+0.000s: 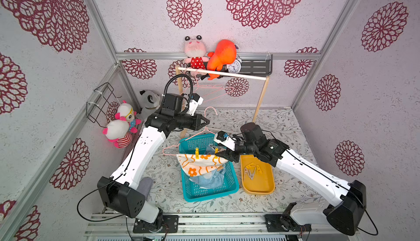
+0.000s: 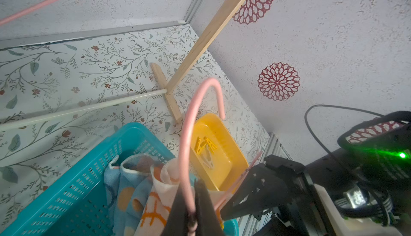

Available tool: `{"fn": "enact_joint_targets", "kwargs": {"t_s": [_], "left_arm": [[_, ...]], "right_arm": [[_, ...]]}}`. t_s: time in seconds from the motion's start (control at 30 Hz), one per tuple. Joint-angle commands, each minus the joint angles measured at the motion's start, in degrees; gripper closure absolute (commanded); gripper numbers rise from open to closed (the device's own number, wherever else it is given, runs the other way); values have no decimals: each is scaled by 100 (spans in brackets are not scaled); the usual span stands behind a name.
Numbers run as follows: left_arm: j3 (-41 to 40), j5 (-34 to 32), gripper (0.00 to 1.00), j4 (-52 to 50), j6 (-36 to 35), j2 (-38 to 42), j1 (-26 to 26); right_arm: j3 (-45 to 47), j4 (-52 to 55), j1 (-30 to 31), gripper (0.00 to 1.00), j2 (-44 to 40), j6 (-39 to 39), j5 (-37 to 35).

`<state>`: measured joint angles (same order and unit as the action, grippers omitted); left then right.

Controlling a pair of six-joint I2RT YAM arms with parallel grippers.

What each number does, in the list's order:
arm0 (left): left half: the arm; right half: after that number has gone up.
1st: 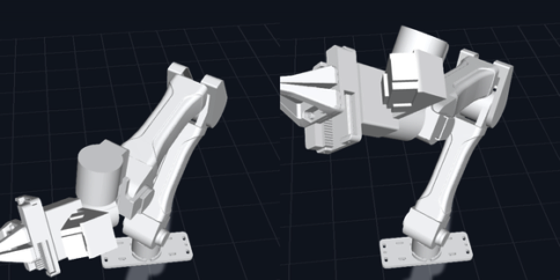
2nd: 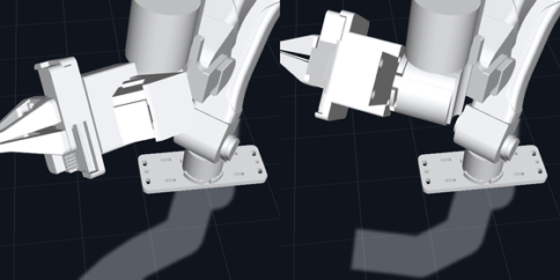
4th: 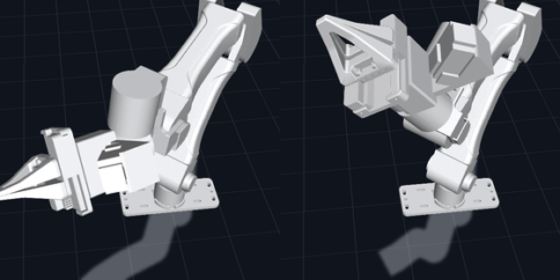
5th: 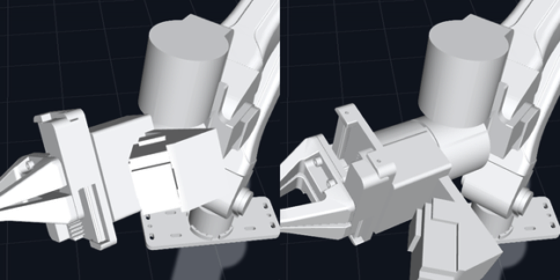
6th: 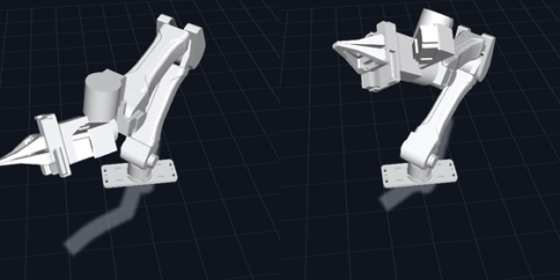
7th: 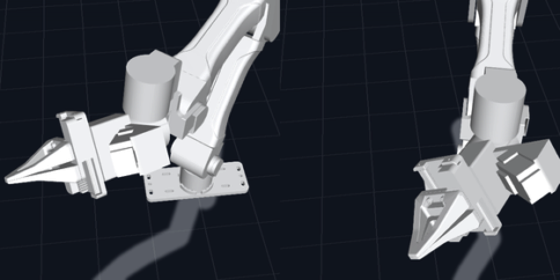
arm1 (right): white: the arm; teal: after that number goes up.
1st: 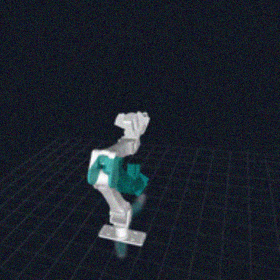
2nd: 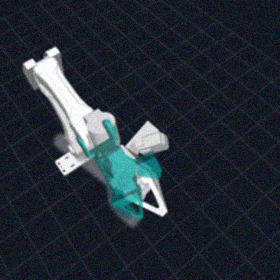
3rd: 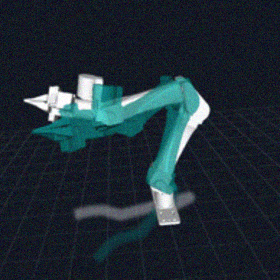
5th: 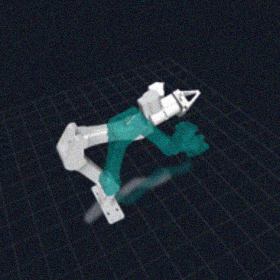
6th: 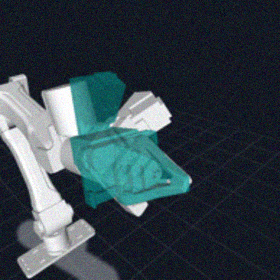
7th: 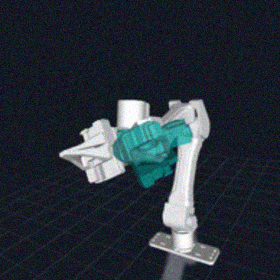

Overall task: Remove the clothespins securing towels to the hanger
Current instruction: Remove the clothespin from the hanger.

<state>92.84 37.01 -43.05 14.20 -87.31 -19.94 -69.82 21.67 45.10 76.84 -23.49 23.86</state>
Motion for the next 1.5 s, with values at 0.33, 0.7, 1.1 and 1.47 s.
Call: {"fn": "enact_joint_targets", "kwargs": {"t_s": [0.33,0.7,1.1,1.47], "left_arm": [[-99,192,100,214,4,277,-35],[-134,175,100,218,-13,241,3],[-161,176,100,260,-12,188,56],[-224,98,100,245,-56,132,84]], "right_arm": [[-329,-91,25,51,297,-87,144],[-287,-58,16,66,167,-55,195],[-180,-69,5,86,51,79,138],[-361,39,8,97,-80,125,79]]}}
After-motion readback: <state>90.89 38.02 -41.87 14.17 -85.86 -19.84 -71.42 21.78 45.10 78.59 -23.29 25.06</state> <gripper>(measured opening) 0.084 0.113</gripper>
